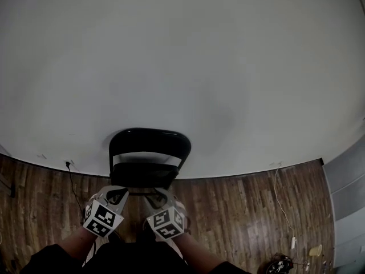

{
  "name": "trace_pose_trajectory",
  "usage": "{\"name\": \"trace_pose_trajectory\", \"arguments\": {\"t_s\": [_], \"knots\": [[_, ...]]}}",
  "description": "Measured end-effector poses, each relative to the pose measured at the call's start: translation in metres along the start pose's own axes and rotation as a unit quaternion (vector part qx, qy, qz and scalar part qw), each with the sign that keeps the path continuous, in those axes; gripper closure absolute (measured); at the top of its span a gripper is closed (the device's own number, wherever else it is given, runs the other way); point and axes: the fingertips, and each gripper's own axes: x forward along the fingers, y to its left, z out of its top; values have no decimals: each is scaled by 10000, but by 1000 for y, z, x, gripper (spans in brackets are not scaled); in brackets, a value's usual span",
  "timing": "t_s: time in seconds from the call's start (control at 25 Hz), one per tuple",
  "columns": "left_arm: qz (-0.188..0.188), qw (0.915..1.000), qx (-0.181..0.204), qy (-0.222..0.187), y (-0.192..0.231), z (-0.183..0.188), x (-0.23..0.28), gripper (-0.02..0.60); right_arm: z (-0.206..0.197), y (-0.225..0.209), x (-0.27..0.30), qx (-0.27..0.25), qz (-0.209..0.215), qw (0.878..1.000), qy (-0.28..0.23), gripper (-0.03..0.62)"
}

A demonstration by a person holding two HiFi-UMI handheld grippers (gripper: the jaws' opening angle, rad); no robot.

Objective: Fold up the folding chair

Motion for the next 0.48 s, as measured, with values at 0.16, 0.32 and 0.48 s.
{"name": "trace_pose_trajectory", "arguments": {"t_s": [0.16, 0.32, 0.48], "knots": [[-132, 9998, 0, -156, -24, 4, -11, 580, 4, 13, -26, 295, 188, 9990, -294, 448], [-168, 9994, 37, -285, -41, 17, -22, 579, 15, 16, -48, 649, 490, 9930, -860, 489], [-163, 9987, -112, -477, -59, 41, -31, 578, 16, 16, -72, 1023, 907, 9832, -1206, 503]]}}
